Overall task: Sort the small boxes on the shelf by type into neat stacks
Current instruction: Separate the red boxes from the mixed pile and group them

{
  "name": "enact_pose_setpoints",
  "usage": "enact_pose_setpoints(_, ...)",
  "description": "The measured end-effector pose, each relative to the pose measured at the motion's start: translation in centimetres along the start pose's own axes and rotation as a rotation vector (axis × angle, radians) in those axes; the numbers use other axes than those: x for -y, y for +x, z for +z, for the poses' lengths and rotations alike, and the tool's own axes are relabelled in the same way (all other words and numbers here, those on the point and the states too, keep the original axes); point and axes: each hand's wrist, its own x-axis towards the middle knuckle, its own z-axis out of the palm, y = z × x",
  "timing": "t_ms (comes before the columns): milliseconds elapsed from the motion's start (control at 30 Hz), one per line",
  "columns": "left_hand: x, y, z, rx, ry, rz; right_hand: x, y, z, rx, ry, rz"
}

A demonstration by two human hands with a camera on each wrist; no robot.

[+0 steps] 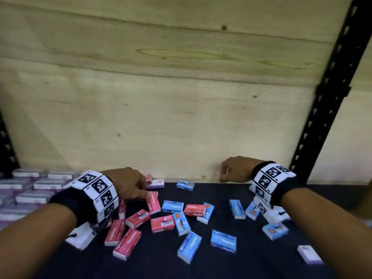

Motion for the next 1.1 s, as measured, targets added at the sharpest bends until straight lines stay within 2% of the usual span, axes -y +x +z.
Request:
enact_pose_setpoints(167,0.5,0.4,0.4,0.055,-0.014,-0.075,5.4,2.1,-0.3,-0.019,0.012,-0.158)
enact_pose_setpoints(367,1.0,0.8,1.0,0.065,-0.041,-0.1,10.6,4.6,-0.7,-0.004,-0.038,-0.278)
enact_pose_setpoints(433,1.3,1.1,0.8,0.022,-0.051,-0.114,11.9,5.2,-0.7,-0.006,-0.05,-0.296)
enact_pose_setpoints(567,2.2,1.6,0.2,-0.165,-0.047,-0.151,14.0,6.3,-0.7,0.018,-0.085,-0.322)
enact_pose_setpoints(700,3.1,2.6,-0.2,-0.185,-0.055,-0.102,15.0,7.1,-0.3,0.02,-0.094,-0.356)
enact_pose_setpoints(900,3.4,4.1,-0.4,-0.083,-0.01,0.02,15.5,7.6,-0.2,0.021,-0.11,-0.35)
enact_pose_setpoints(1100,3.3,5.5,-0.3,-0.116,0.024,0.033,16.1,7.6,-0.3,0.016,-0.142,-0.334)
